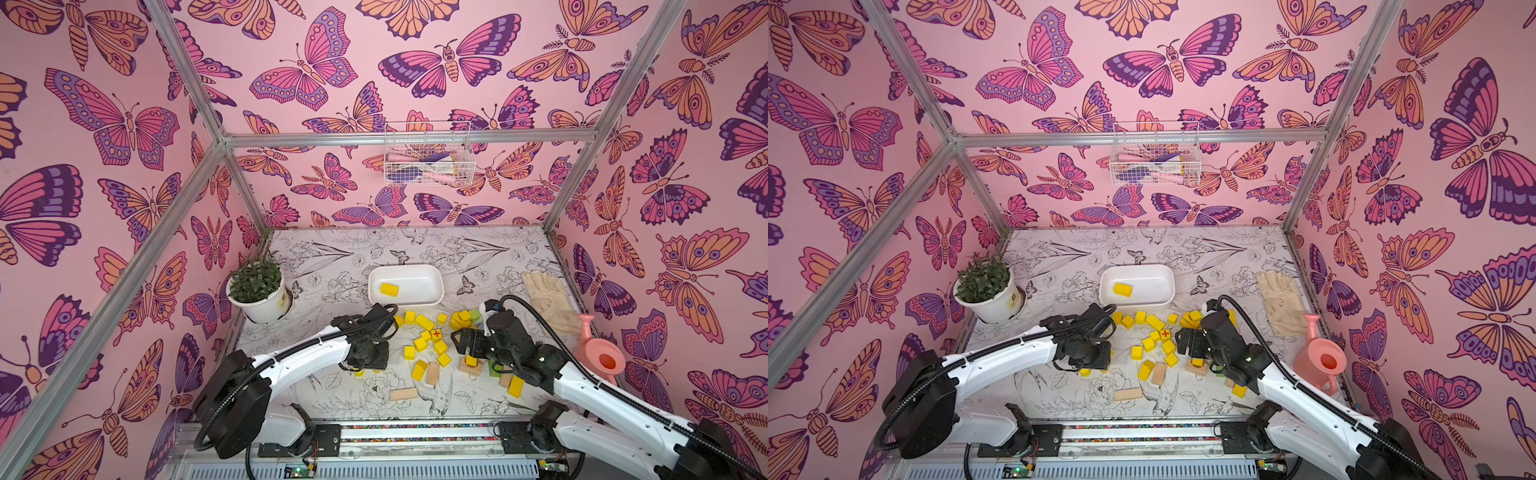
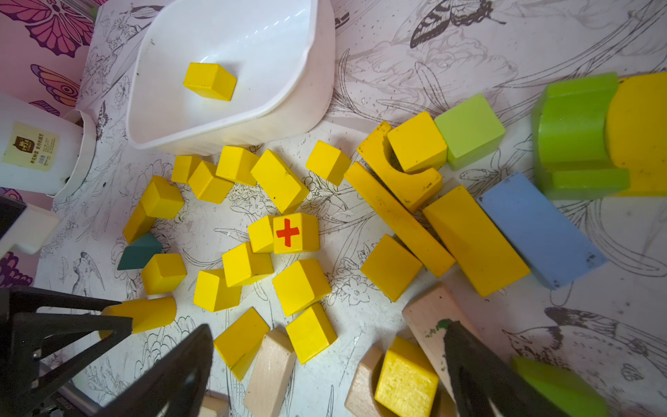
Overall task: Pick out the yellow building blocks
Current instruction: Pick up the building block from the center of the board.
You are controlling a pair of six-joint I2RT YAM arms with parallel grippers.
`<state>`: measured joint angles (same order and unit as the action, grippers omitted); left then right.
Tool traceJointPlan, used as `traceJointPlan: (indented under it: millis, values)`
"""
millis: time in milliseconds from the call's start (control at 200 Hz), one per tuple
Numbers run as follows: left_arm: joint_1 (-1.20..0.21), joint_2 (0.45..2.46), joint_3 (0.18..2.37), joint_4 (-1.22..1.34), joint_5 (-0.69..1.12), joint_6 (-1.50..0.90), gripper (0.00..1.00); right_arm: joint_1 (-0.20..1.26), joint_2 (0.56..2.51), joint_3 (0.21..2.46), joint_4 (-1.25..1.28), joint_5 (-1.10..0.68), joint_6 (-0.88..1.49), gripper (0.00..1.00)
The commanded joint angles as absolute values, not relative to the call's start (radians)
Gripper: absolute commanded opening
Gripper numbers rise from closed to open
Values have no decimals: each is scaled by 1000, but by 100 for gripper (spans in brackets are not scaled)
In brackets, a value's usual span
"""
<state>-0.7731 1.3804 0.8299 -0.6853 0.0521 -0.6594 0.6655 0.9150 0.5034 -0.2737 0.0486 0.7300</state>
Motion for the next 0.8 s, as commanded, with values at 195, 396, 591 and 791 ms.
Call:
traceJointPlan:
  millis: [195,396,591,791]
  values:
    - [-779,1391,853,-716,40,-646,31,665,914,499,-290,61,732,100]
    - [-779,1376,862,-719,53,-636,18,663,925,505,-290,63,730,100]
    - [-779,1330,890,-746,55,-619,0,658,945,521,-304,64,729,99]
    - [-779,1283,948,-792,27,-614,0,648,956,525,-314,52,733,99]
